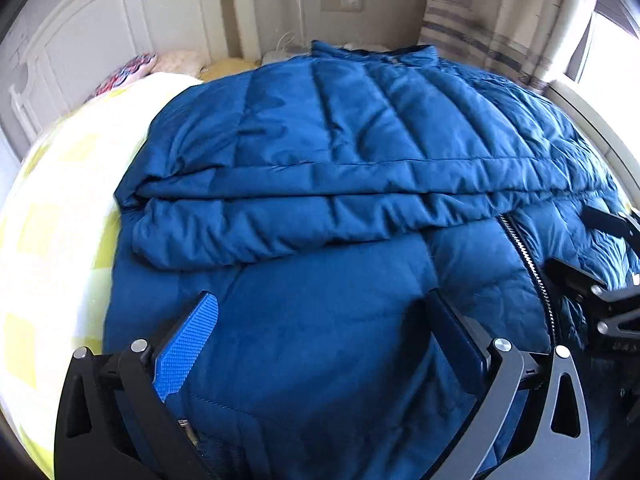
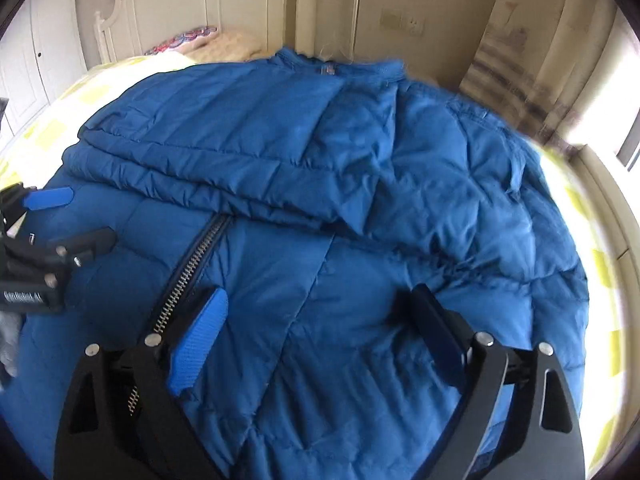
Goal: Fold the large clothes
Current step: 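Grasp the jacket hem with both grippers and lift it toward the collar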
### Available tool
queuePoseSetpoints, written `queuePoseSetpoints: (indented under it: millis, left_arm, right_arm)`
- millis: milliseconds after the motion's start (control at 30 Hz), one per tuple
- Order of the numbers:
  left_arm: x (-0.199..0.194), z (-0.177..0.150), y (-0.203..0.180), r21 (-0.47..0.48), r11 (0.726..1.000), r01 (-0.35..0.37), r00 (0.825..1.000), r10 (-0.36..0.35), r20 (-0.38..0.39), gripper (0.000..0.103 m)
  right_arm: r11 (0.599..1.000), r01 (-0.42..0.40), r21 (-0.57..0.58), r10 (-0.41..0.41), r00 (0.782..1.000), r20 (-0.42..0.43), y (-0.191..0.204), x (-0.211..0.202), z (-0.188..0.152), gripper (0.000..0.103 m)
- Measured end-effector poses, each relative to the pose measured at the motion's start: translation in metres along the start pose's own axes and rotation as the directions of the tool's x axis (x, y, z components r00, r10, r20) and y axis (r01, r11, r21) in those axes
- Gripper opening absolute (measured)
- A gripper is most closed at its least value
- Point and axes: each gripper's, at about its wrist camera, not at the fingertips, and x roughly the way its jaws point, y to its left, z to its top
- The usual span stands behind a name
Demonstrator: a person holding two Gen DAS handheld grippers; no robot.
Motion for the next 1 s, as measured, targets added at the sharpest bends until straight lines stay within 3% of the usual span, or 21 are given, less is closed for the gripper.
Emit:
queuePoseSetpoints:
  millis: [67,167,233,300,367,433,500,567,600,700,767,800,900,1000]
  left_arm:
    - [-0.008,-0.005,0.011,-0.032,0.999,-0.026,0.999,0.027,0.027,0.099]
    - [-0.017,-0.017,0.043,-0.143,0.989,-0.044,0.997,0.052,0.056,0.099]
    - [-0.015,-0.023,0.064,-0.207,0.978,0.002,0.999,0.008,0.047,0.099]
    - [-0.012,-0.023,0.069,-0.218,0.976,0.023,0.999,-0.014,0.044,0.099]
    - [-0.010,-0.020,0.063,-0.195,0.981,-0.021,0.999,0.028,0.030,0.099]
    - [-0.011,-0.020,0.059,-0.186,0.980,-0.071,0.996,0.078,0.033,0.099]
    - [-0.029,-0.024,0.055,-0.210,0.965,-0.155,0.980,0.177,0.090,0.099]
    - [-0.047,-0.032,0.044,-0.200,0.974,-0.102,0.982,0.131,0.135,0.099]
    - [-0.056,-0.038,0.033,-0.175,0.984,-0.016,0.988,0.043,0.151,0.099]
    - [-0.056,-0.052,-0.002,-0.059,0.997,0.045,0.992,-0.038,0.117,0.099]
    - [-0.036,-0.063,-0.029,0.051,0.998,-0.034,0.998,0.031,0.058,0.099]
    - [-0.038,-0.062,-0.032,0.058,0.997,-0.053,0.996,0.049,0.069,0.099]
    - [-0.037,-0.062,-0.024,0.027,0.999,-0.020,0.998,0.019,0.053,0.099]
    - [-0.057,-0.073,-0.008,-0.063,0.997,-0.050,0.994,0.056,0.096,0.099]
  right_arm:
    - [1.000,0.004,0.026,-0.005,1.000,0.005,-0.009,-0.012,-0.001,0.092]
    - [0.990,0.096,0.100,-0.101,0.993,0.054,-0.036,-0.031,-0.014,0.092]
    - [0.969,0.146,0.200,-0.152,0.988,0.016,-0.069,-0.027,-0.032,0.092]
    - [0.948,0.011,0.319,-0.020,1.000,0.023,-0.095,-0.025,-0.042,0.093]
    - [0.937,-0.052,0.346,0.038,0.998,0.048,-0.102,-0.027,-0.044,0.096]
    - [0.941,-0.038,0.336,0.020,0.998,0.059,-0.097,-0.031,-0.045,0.094]
    - [0.947,-0.002,0.322,-0.032,0.995,0.098,-0.088,-0.045,-0.049,0.094]
    - [0.956,-0.007,0.292,-0.041,0.987,0.157,-0.070,-0.068,-0.059,0.094]
    - [0.969,-0.039,0.243,-0.005,0.984,0.179,-0.056,-0.081,-0.061,0.094]
    - [0.999,-0.032,0.043,0.026,0.992,0.127,-0.014,-0.088,-0.071,0.100]
    - [0.997,0.014,-0.080,-0.012,1.000,0.029,0.015,-0.073,-0.088,0.100]
    - [0.996,0.031,-0.082,-0.028,0.999,0.036,0.019,-0.074,-0.092,0.100]
    - [0.998,0.027,-0.051,-0.025,0.999,0.028,0.018,-0.080,-0.096,0.100]
    - [0.999,0.035,0.025,-0.036,0.997,0.070,0.005,-0.098,-0.104,0.100]
